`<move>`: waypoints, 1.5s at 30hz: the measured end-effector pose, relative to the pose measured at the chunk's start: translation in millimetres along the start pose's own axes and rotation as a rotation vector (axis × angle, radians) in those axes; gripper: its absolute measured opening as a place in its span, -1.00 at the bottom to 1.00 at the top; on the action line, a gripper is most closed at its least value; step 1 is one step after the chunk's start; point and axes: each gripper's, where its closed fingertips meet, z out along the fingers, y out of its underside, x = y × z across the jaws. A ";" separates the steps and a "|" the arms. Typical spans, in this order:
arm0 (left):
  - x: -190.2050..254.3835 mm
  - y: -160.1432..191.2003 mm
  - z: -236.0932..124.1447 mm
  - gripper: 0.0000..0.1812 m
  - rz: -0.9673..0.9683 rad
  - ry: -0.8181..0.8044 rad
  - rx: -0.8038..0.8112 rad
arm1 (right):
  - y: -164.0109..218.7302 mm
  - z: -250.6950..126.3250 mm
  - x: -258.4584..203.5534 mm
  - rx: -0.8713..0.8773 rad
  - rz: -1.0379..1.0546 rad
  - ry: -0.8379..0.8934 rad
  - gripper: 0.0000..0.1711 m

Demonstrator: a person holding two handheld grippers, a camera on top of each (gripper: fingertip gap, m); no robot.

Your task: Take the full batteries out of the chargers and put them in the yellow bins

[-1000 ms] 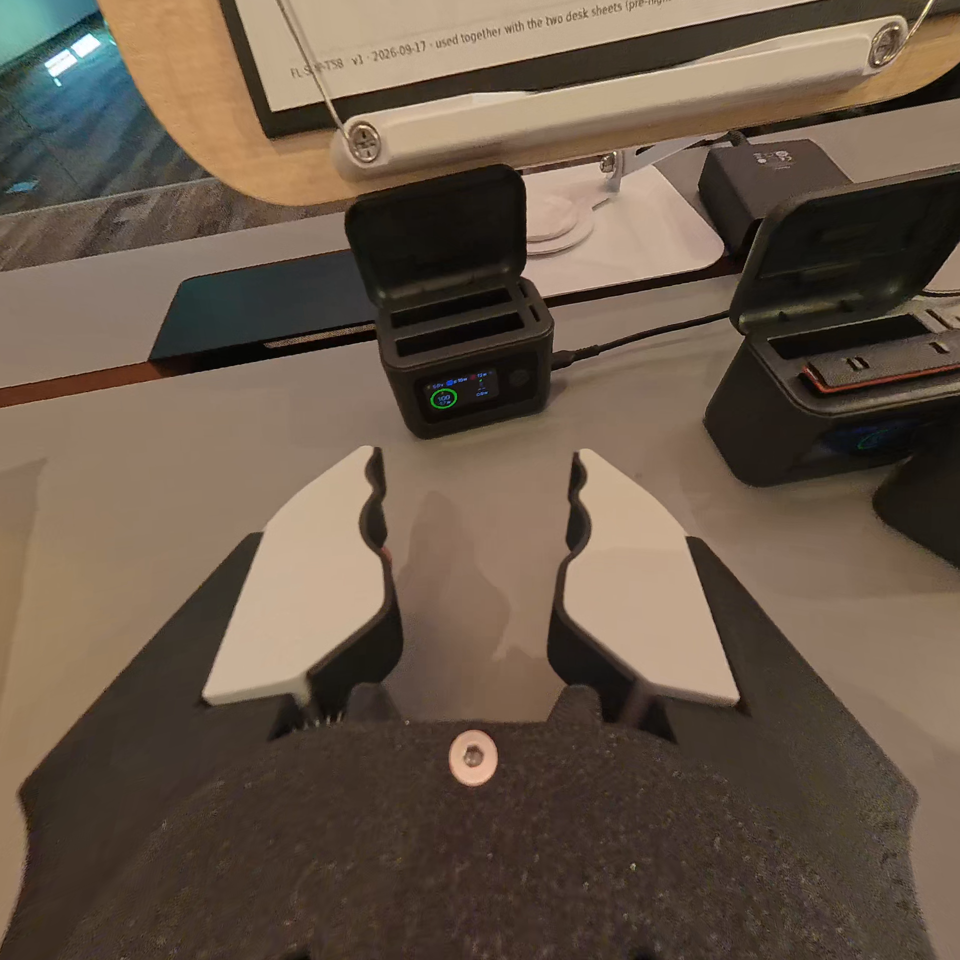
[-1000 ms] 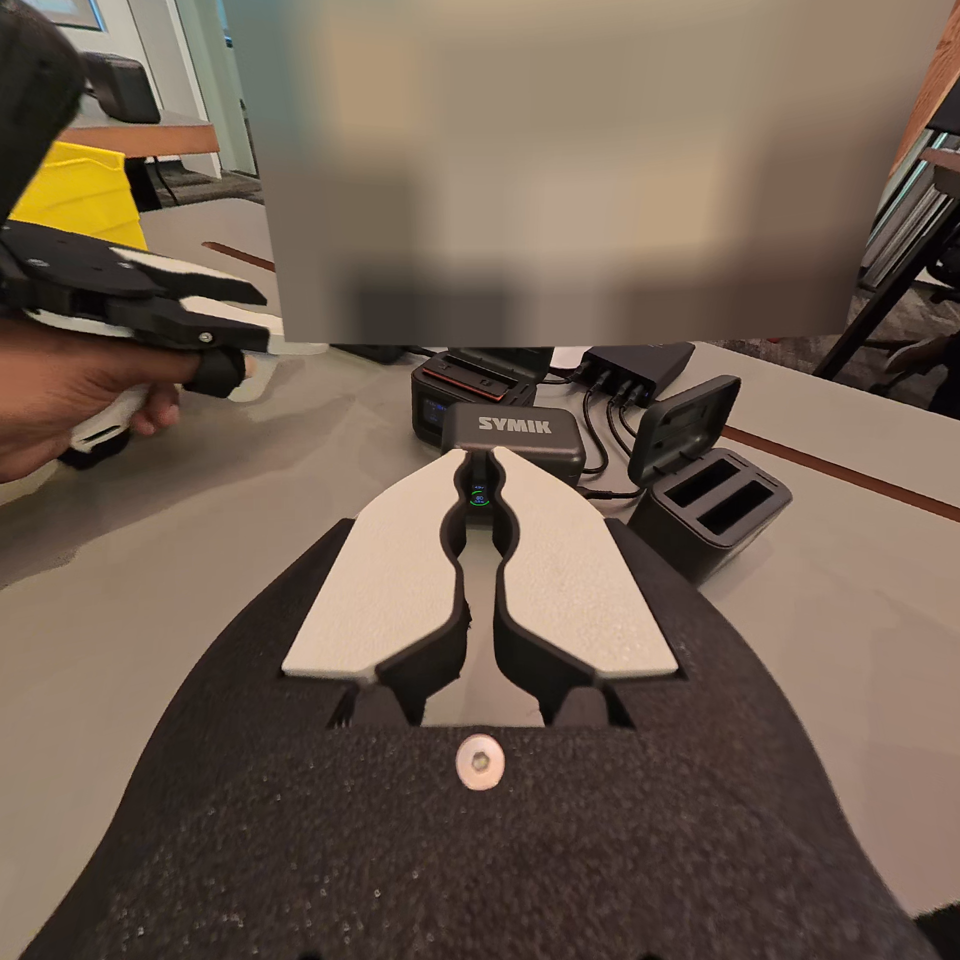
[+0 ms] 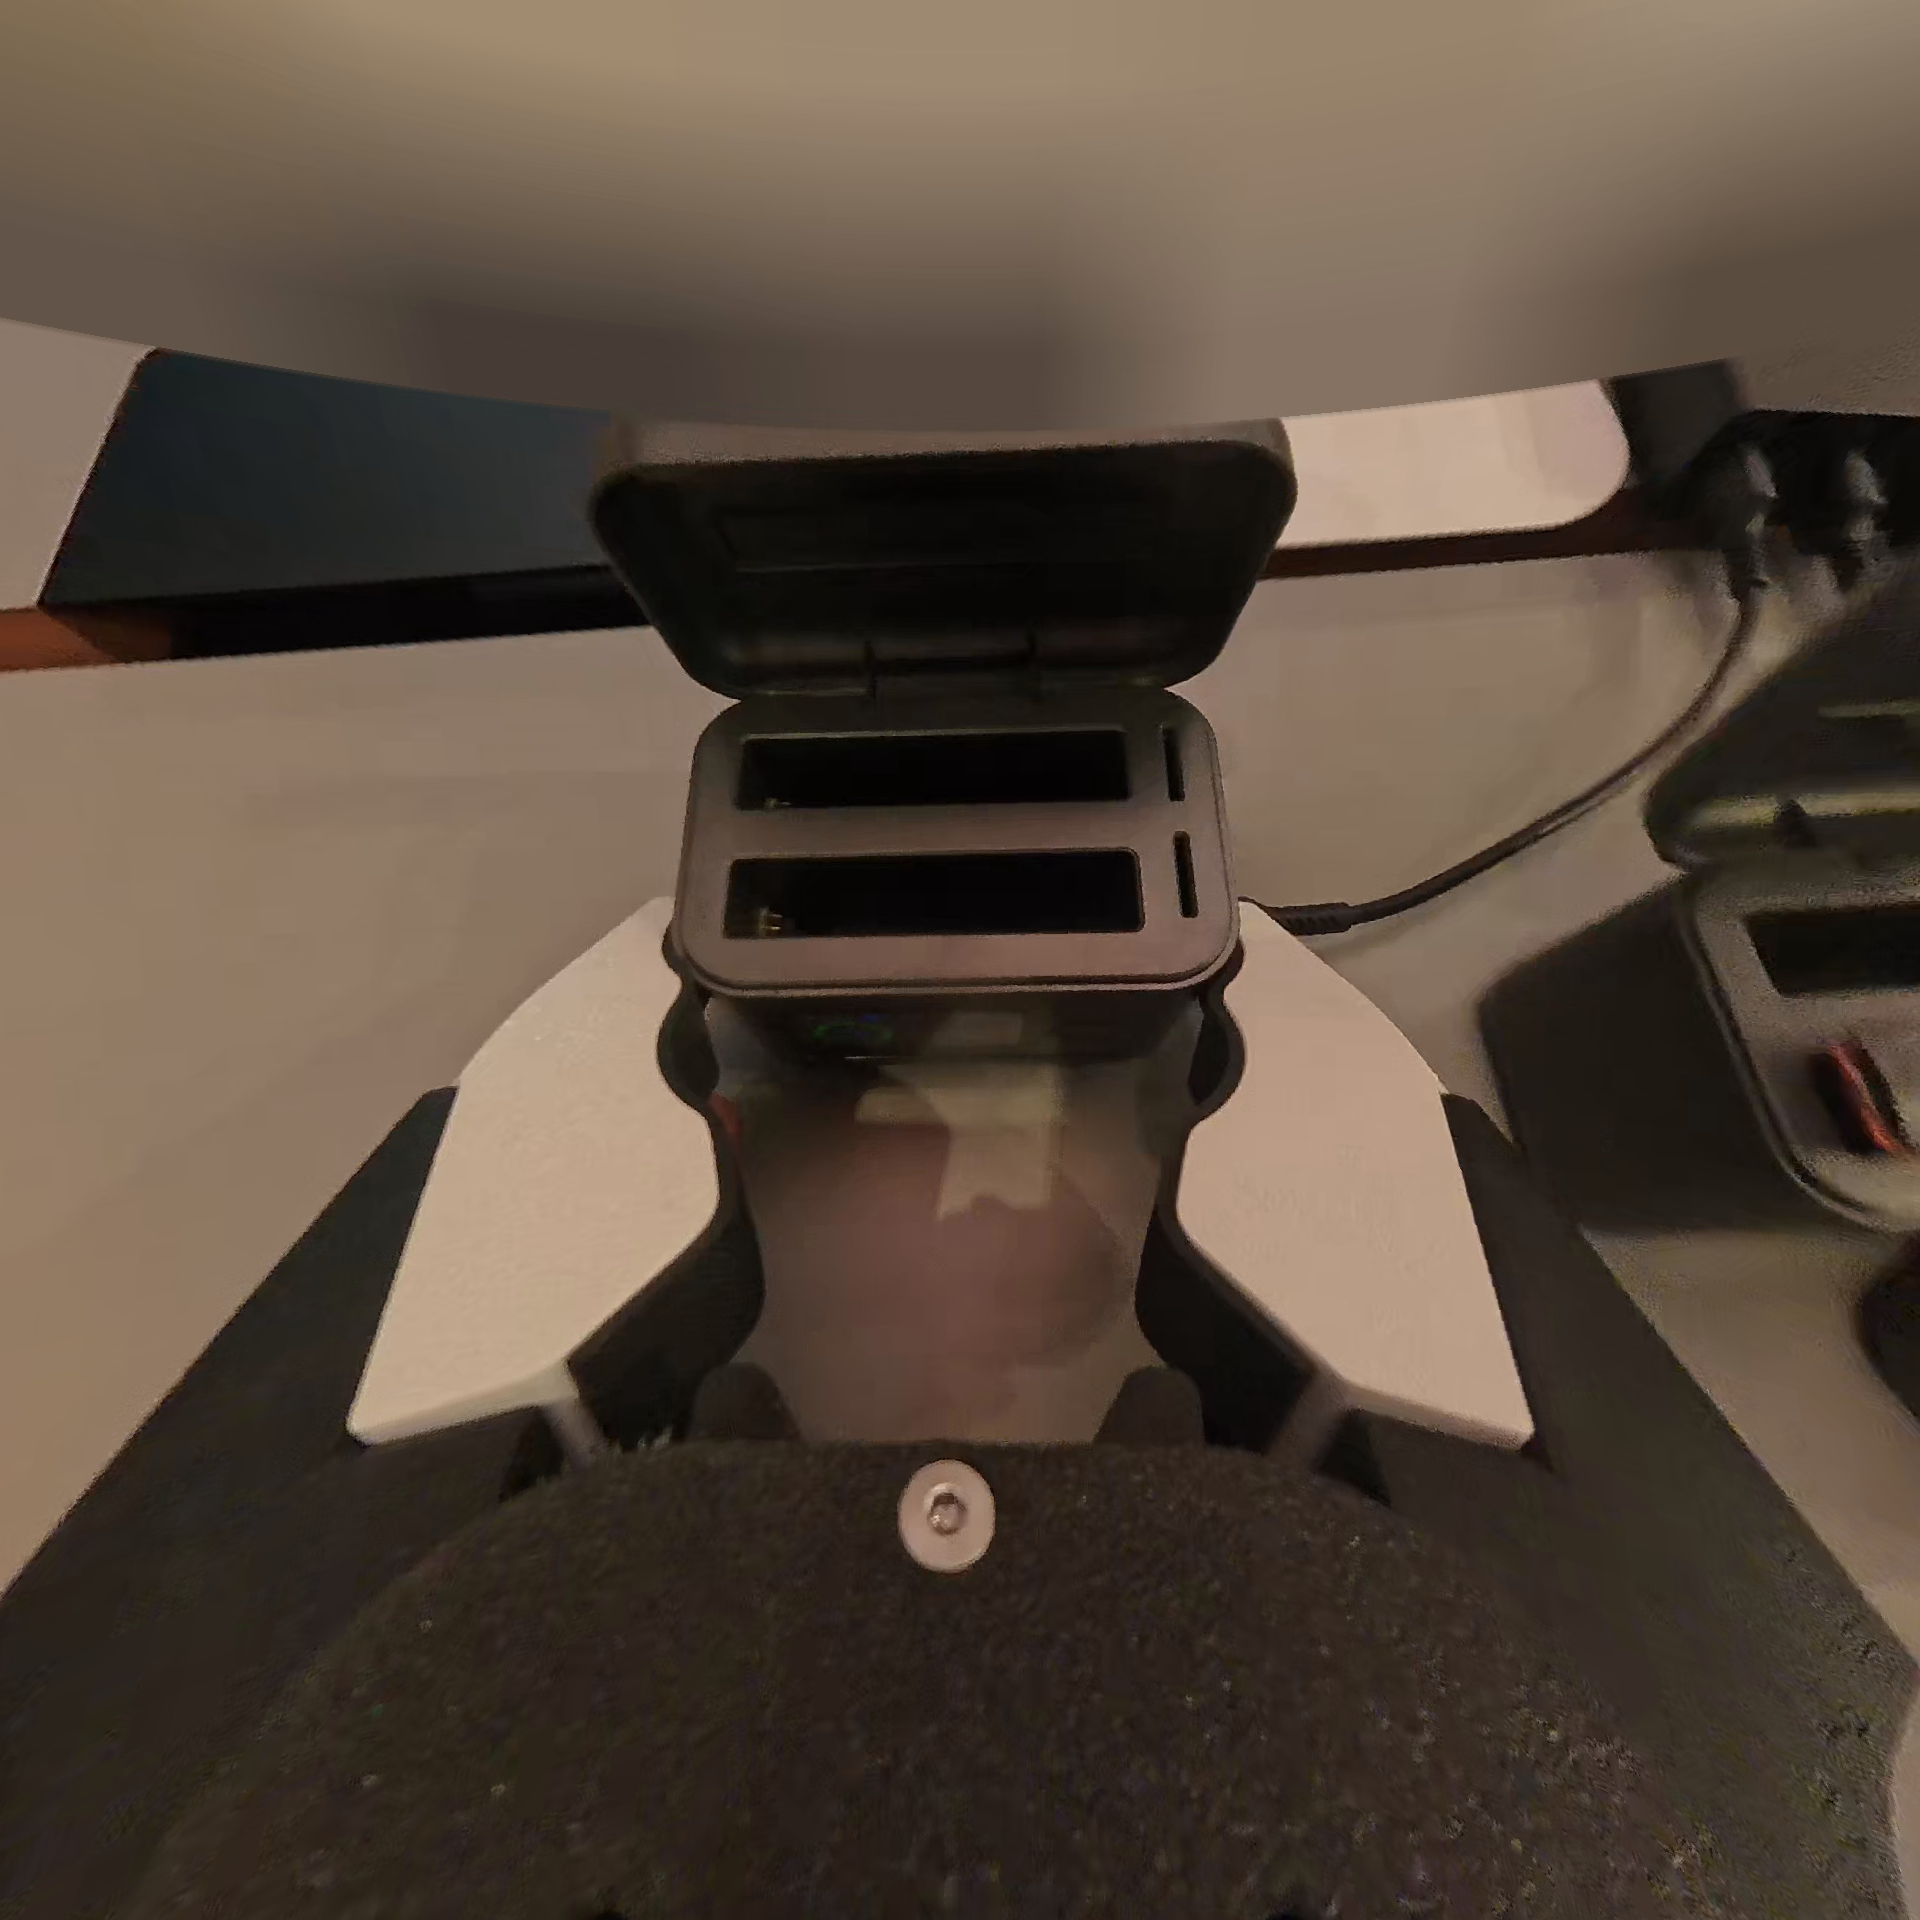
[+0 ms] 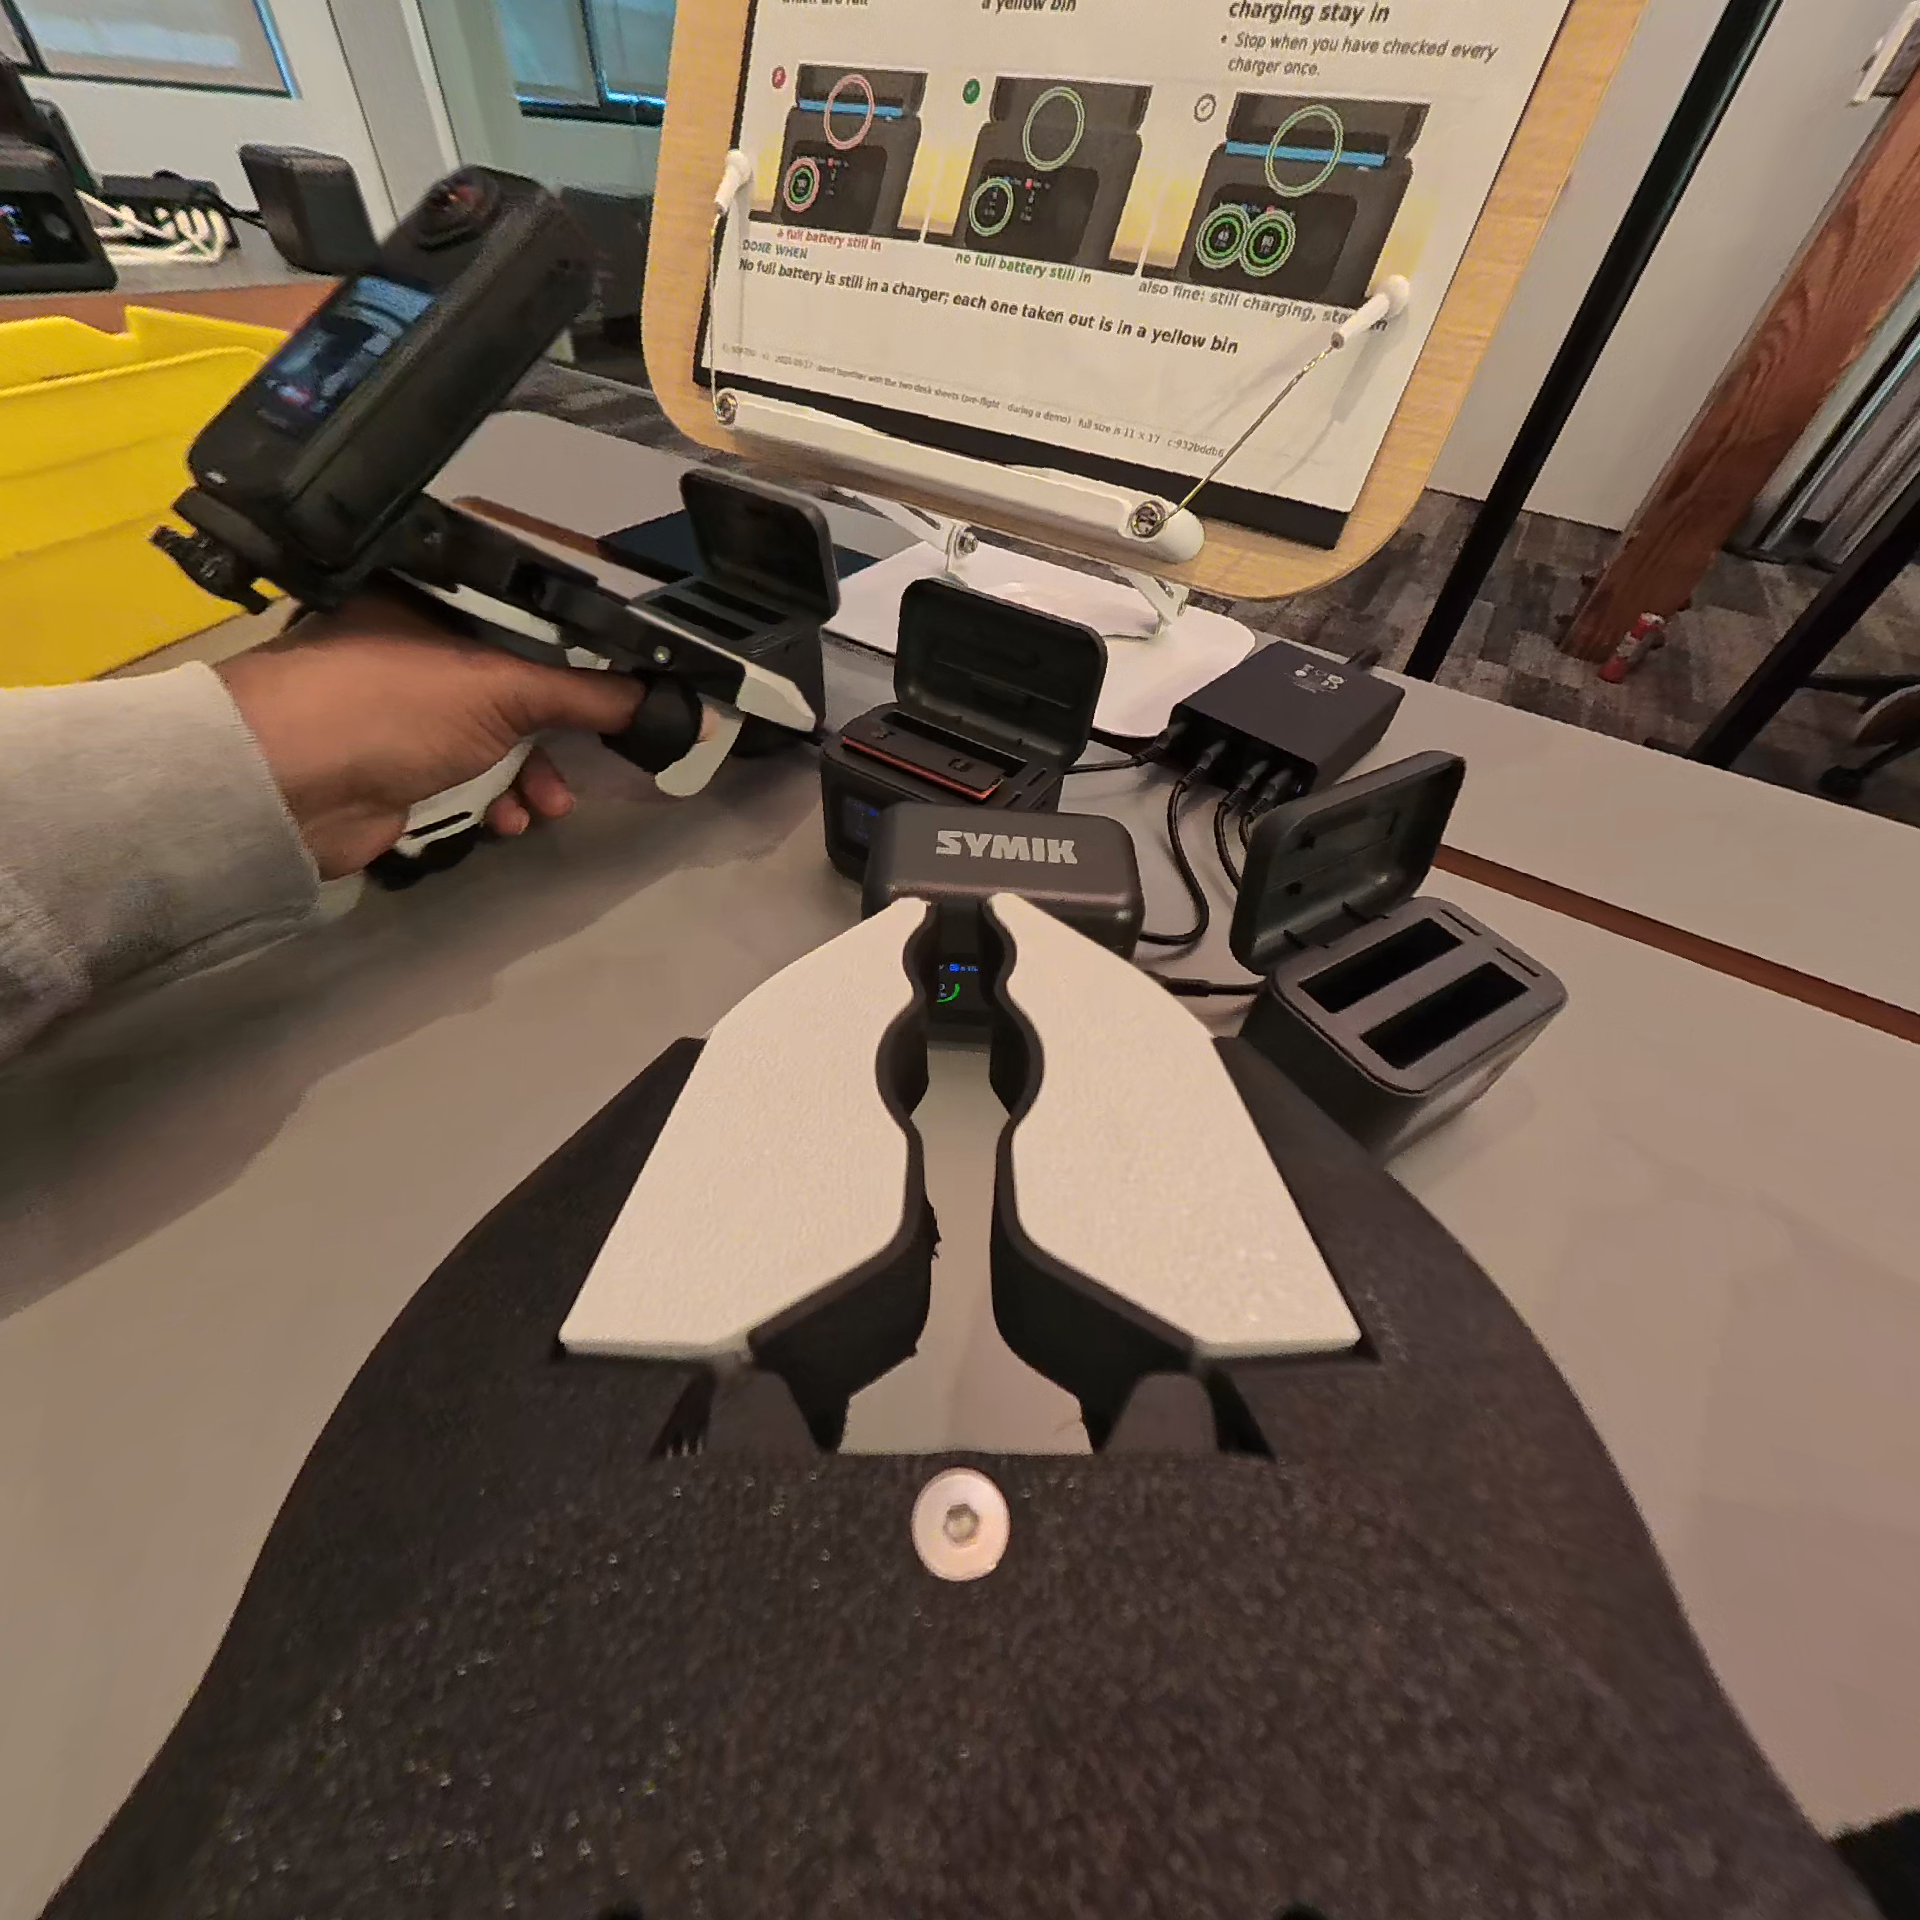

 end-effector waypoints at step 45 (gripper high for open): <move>28.4 61.6 -202.3 -1.00 0.160 0.130 0.376 | 8.4 3.4 -49.7 -0.021 -0.099 -0.080 -1.00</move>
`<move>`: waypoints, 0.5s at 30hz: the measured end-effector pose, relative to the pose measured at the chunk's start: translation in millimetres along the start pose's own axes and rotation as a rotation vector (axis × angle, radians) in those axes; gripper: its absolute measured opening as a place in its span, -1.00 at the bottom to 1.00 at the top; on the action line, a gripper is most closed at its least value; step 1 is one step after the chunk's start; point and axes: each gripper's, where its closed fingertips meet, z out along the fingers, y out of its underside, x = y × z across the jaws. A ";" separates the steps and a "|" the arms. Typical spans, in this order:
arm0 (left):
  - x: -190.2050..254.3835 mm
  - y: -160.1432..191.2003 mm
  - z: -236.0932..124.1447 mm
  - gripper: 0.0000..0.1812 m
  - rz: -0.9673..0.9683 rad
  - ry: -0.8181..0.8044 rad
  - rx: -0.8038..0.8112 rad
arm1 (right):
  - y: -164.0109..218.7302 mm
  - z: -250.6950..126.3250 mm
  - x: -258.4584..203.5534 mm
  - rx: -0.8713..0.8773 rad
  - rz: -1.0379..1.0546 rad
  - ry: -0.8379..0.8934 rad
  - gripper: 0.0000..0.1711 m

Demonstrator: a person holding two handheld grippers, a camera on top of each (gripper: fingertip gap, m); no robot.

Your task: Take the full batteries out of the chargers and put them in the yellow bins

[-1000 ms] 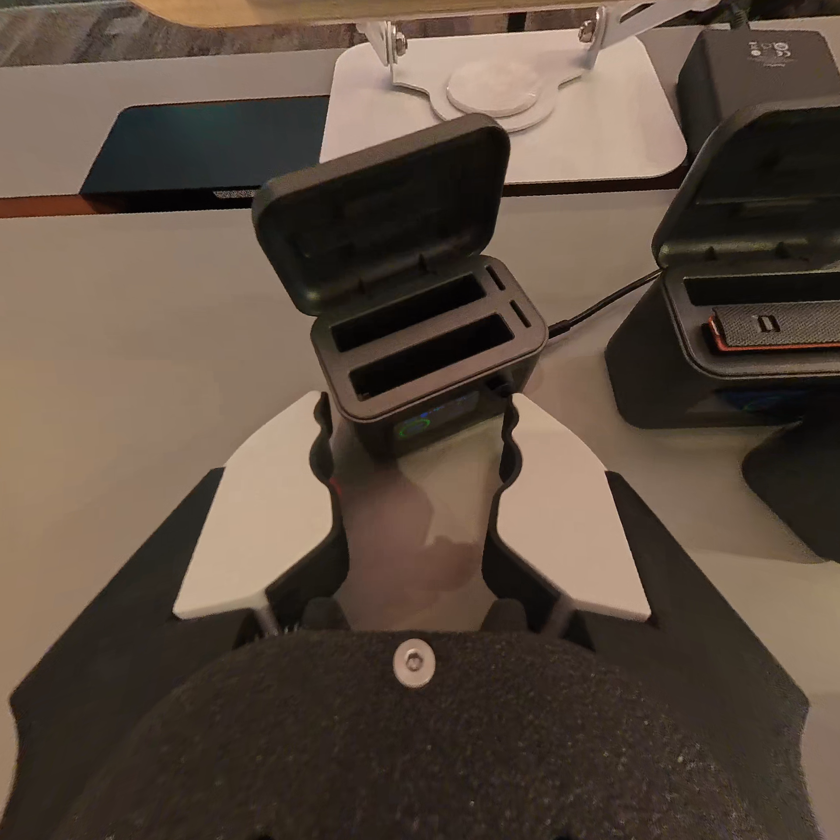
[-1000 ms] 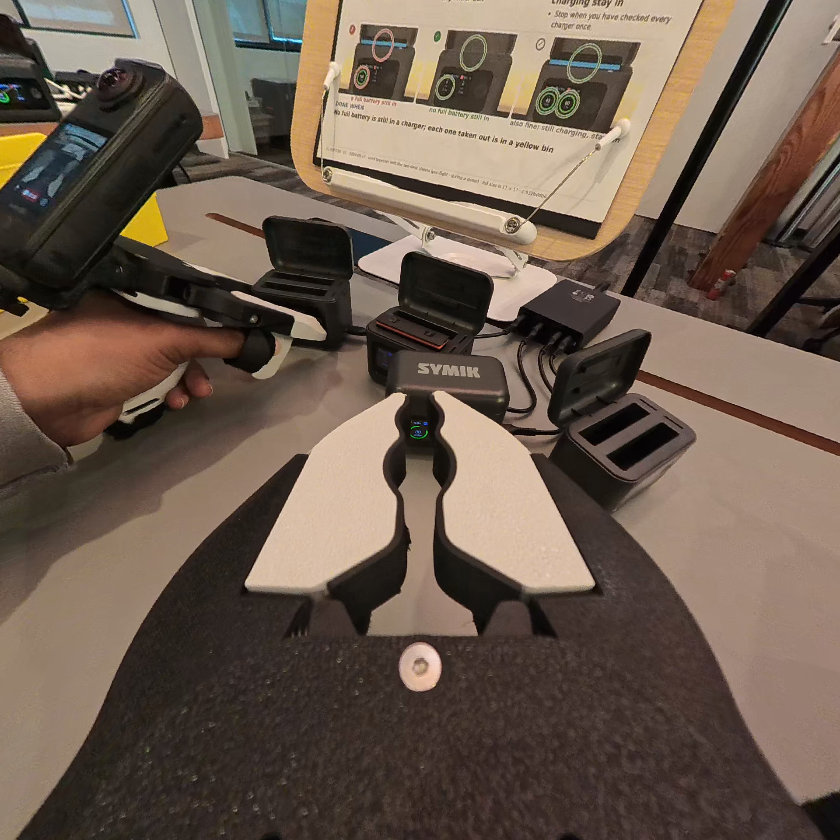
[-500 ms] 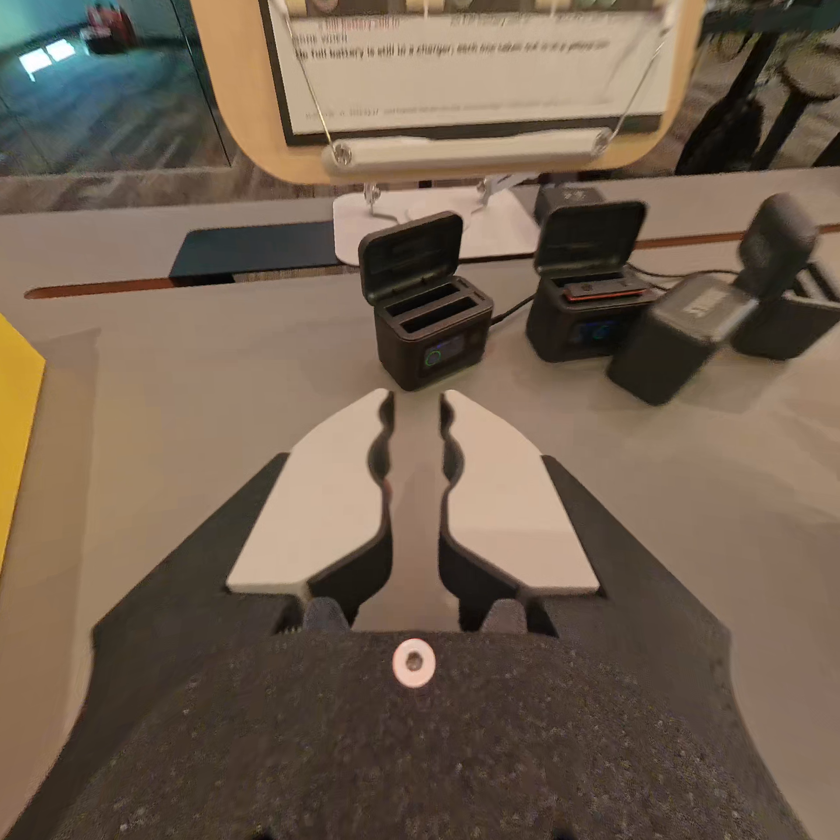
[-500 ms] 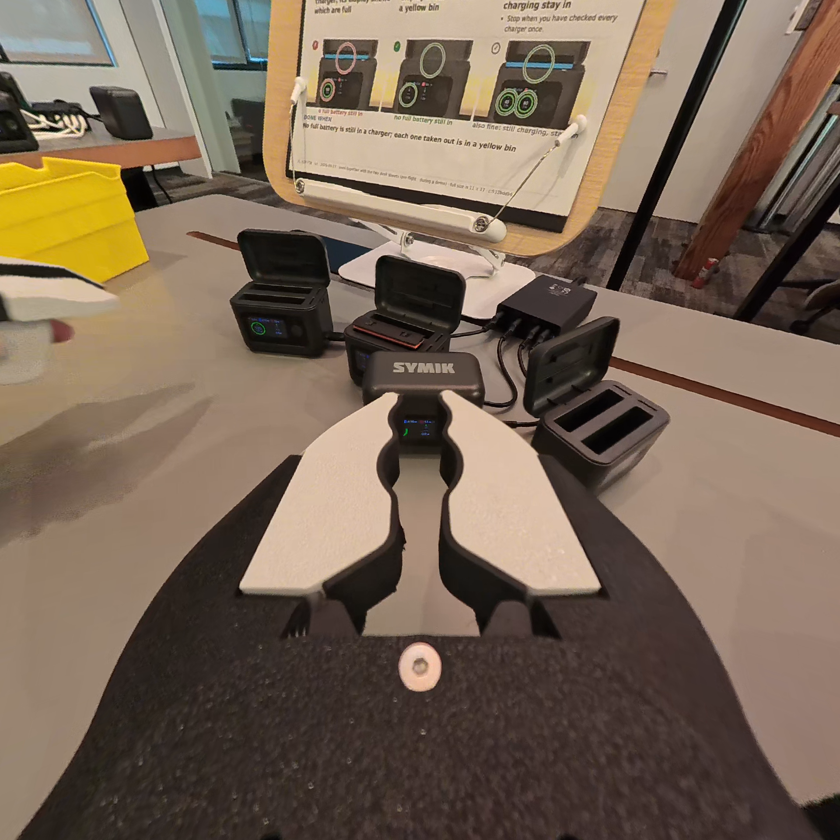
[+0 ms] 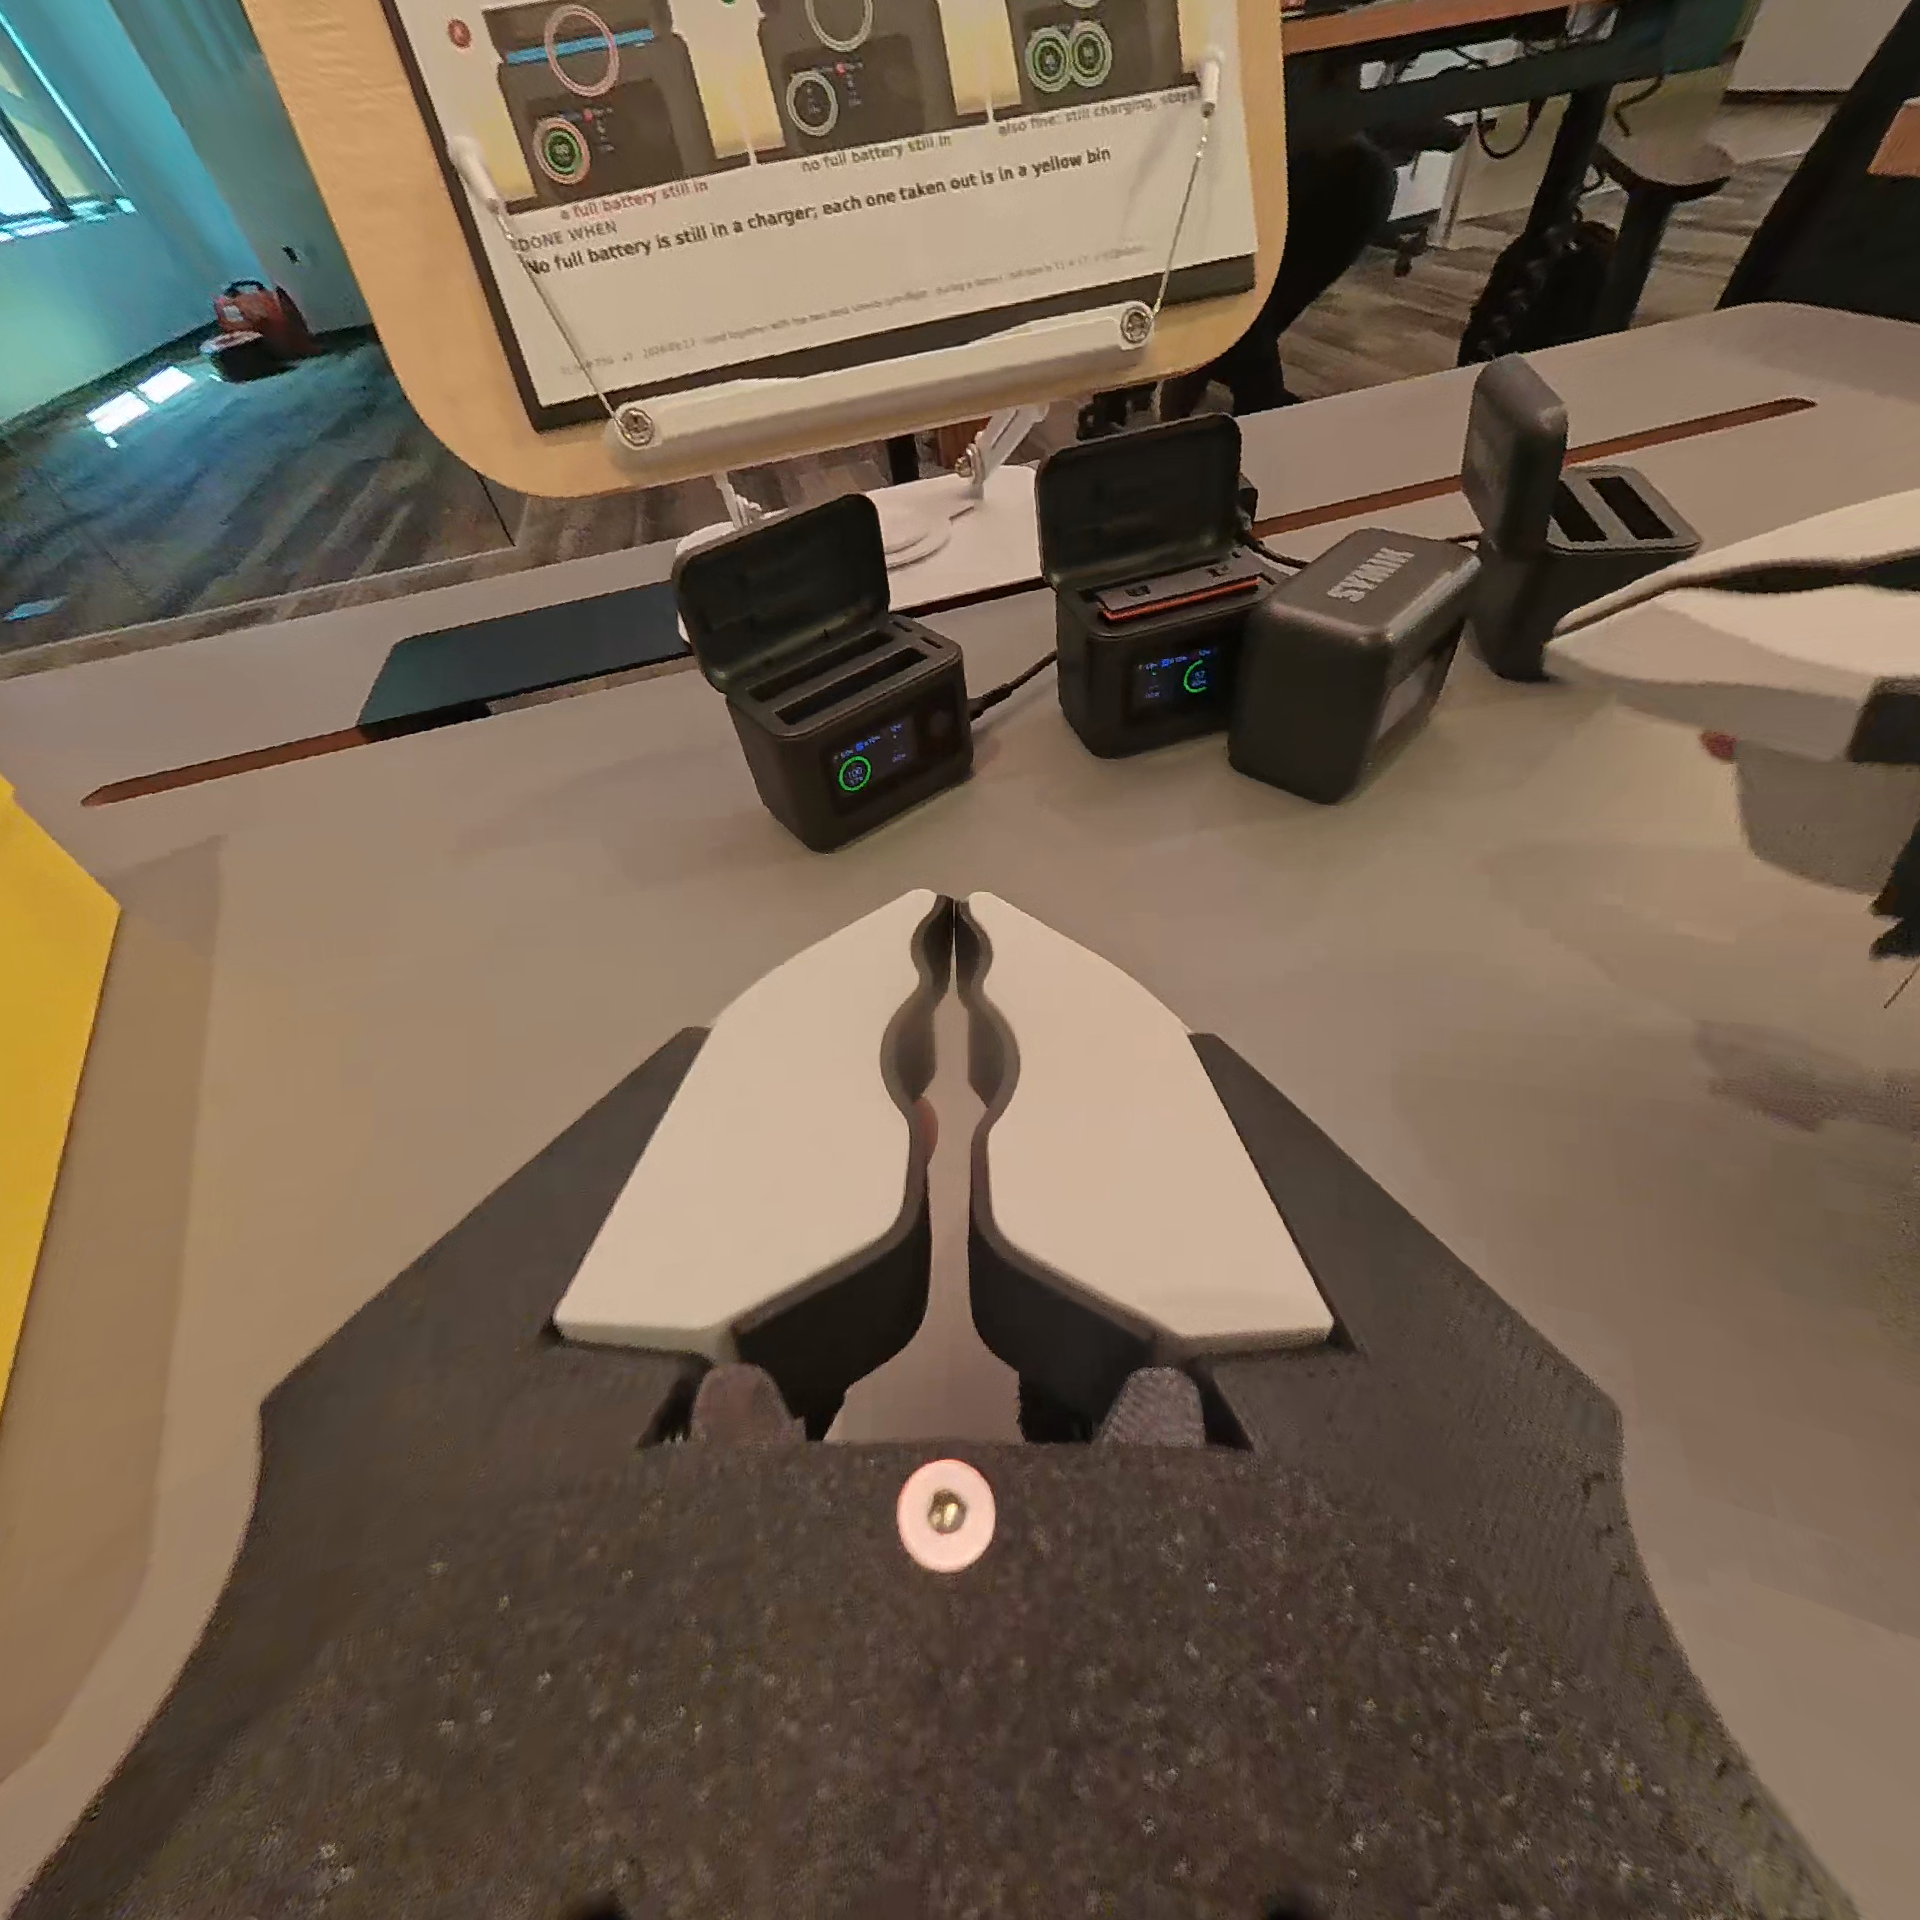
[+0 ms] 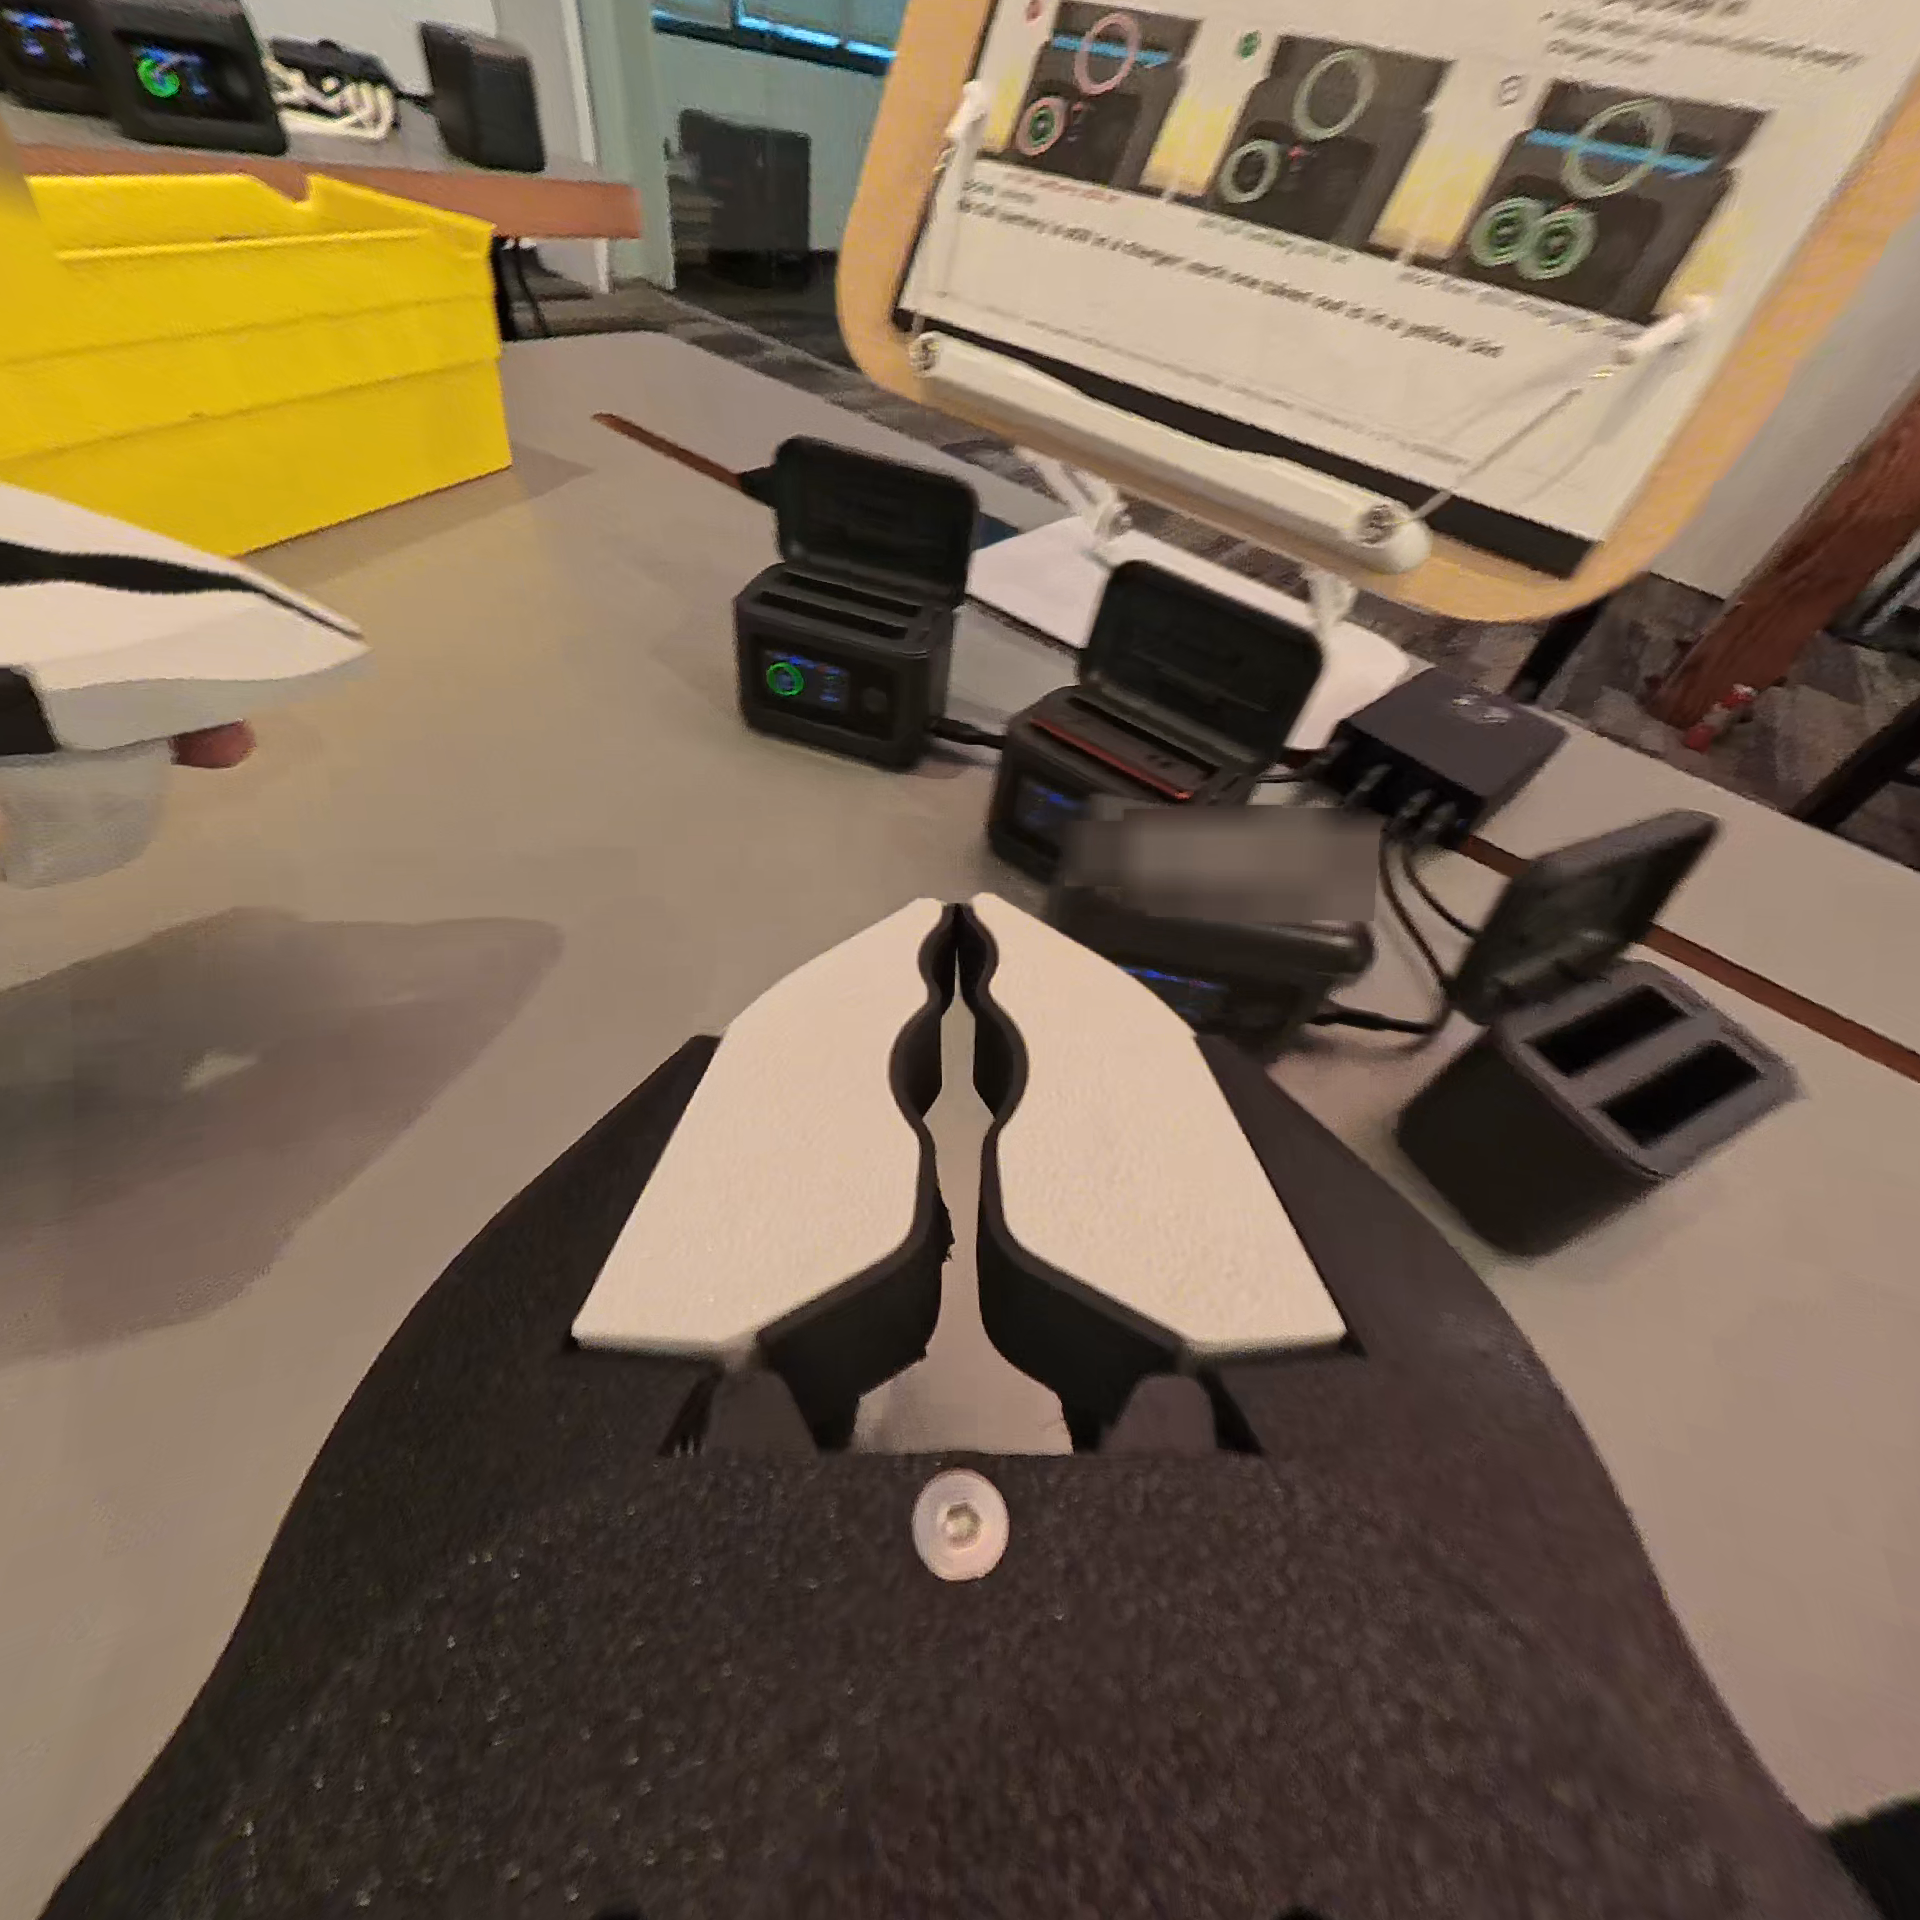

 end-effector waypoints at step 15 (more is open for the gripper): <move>-8.0 16.4 57.1 -1.00 -0.081 -0.047 -0.202 | -12.7 14.8 -36.8 -0.021 0.039 0.034 -1.00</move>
